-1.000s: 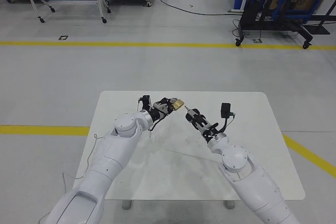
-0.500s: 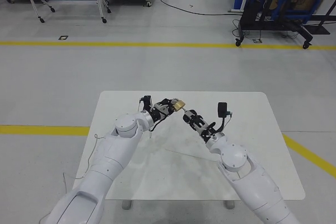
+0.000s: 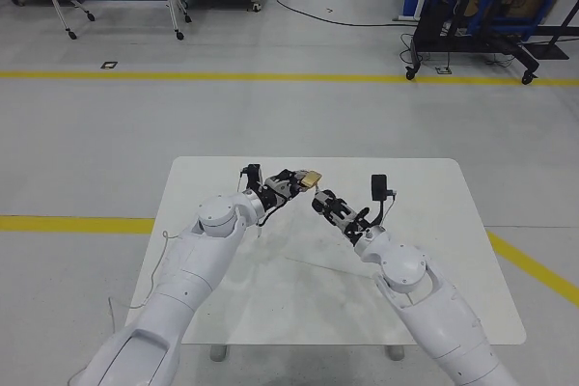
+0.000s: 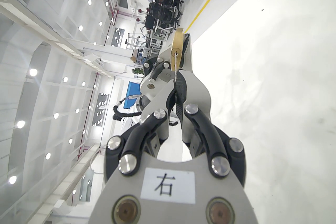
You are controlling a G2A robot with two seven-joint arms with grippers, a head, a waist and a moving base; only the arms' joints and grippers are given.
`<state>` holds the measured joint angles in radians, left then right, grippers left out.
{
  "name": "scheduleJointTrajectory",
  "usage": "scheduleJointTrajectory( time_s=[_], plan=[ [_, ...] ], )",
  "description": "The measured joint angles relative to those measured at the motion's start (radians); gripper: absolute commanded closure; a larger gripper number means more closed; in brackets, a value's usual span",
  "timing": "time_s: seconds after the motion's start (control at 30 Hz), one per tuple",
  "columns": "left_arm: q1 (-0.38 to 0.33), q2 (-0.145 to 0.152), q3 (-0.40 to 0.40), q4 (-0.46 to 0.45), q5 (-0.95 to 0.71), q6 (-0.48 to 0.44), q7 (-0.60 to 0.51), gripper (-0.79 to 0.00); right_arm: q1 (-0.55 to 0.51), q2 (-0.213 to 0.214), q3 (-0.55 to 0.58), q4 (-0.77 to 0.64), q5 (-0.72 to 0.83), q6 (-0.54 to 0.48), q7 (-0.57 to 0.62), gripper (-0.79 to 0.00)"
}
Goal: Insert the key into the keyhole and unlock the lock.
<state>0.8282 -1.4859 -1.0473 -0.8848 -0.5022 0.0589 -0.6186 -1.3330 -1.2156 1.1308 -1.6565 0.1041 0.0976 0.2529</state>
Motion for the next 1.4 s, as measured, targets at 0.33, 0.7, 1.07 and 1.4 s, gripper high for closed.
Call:
scheduleJointTrajectory(
  time_s=[0.33, 0.7, 1.07, 1.4],
  plan=[
    [0.002, 0.008, -0.007, -0.014, 0.032, 0.008, -0.041, 0.0, -0.043, 0.027, 0.102, -0.041, -0.005, 0.007, 0.202, 0.0],
    [0.005, 0.011, 0.002, -0.022, 0.068, 0.006, -0.064, 0.0, 0.005, 0.021, 0.077, -0.01, 0.003, 0.059, 0.232, 0.0],
    [0.006, 0.012, 0.004, -0.025, 0.081, 0.001, -0.08, 0.0, 0.017, 0.02, 0.077, 0.005, 0.005, 0.068, 0.238, 0.0],
    [0.005, 0.012, 0.019, -0.029, 0.107, -0.009, -0.116, 0.0, 0.021, 0.02, 0.081, 0.011, -0.004, 0.08, 0.235, 0.0]
  ],
)
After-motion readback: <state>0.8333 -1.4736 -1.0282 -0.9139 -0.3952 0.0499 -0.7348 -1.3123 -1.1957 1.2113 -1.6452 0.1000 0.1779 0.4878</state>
